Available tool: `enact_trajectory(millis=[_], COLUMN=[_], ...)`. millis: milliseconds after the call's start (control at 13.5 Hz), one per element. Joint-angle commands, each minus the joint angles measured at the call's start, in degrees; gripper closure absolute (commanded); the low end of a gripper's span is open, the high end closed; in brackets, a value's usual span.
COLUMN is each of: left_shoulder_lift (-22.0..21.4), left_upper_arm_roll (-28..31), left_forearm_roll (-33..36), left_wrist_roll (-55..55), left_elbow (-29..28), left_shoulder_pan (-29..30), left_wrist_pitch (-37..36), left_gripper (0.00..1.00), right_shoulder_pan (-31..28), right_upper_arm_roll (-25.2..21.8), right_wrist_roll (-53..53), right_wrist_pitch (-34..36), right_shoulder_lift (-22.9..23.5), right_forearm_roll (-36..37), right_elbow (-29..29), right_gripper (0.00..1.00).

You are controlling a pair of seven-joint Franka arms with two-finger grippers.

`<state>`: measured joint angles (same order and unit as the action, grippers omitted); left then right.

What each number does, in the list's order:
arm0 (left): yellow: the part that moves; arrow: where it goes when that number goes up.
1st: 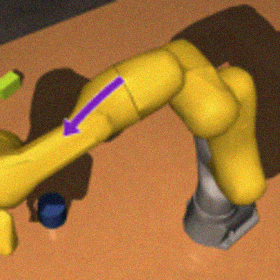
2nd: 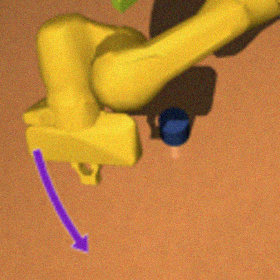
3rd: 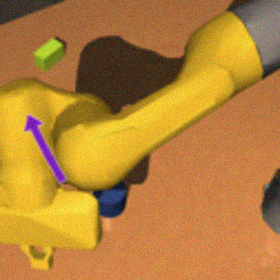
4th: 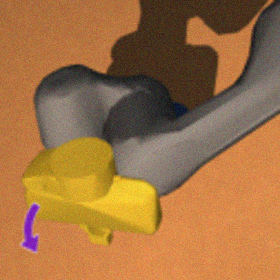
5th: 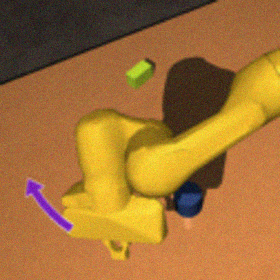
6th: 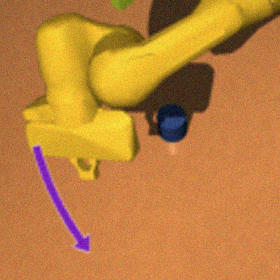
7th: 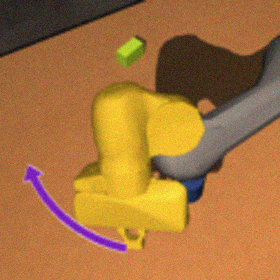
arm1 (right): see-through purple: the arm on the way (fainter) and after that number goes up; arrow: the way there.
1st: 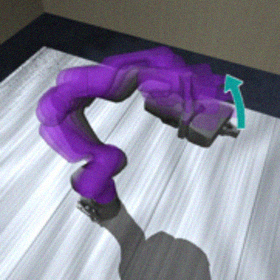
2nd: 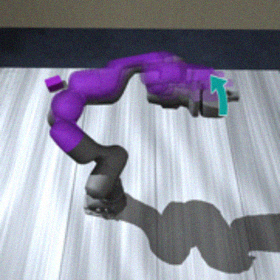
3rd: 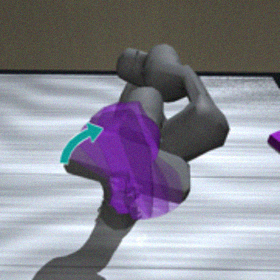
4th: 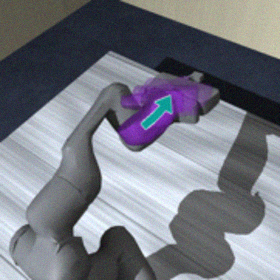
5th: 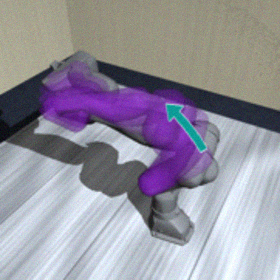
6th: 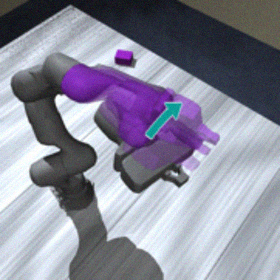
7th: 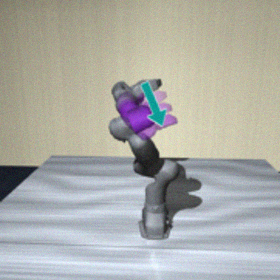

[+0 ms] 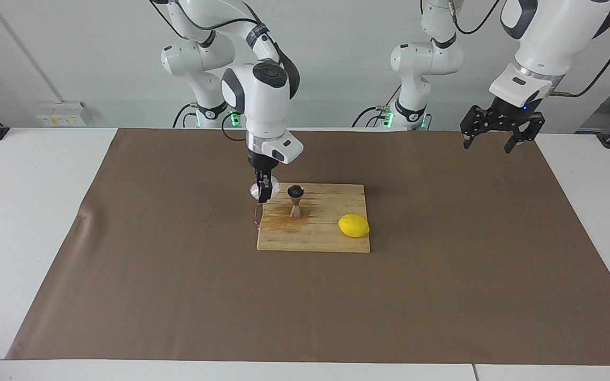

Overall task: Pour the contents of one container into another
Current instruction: 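Carry the white cup with the right gripper off the board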

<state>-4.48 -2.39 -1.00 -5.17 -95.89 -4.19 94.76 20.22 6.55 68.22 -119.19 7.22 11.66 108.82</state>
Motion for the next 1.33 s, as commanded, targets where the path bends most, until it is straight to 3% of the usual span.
enact_trajectory(millis=[0, 517, 1256], left_shoulder_lift=[-0.8, -0.8, -0.8], left_upper_arm_roll=[-0.3, -0.3, -0.3], left_forearm_roll=[0.5, 0.5, 0.5], left_wrist_roll=[-0.6, -0.6, -0.7], left_elbow=[-0.7, -0.7, -0.7], left_shoulder_pan=[0.5, 0.5, 0.6], left_wrist_pitch=[-0.4, -0.4, -0.4], left_gripper=[0.0, 0.0, 0.0], right_shoulder_pan=[-3.5, -12.3, -23.5], right_upper_arm_roll=[0.6, 0.6, 0.4], right_wrist_roll=[5.1, 17.7, 37.1], right_wrist_pitch=[-2.5, -9.5, -11.6], right_shoulder_lift=[-0.8, -1.9, -2.0], right_forearm_roll=[-5.1, -17.7, -36.9], right_elbow=[2.0, 9.1, 16.0], right_gripper=[0.82, 0.83, 0.82])
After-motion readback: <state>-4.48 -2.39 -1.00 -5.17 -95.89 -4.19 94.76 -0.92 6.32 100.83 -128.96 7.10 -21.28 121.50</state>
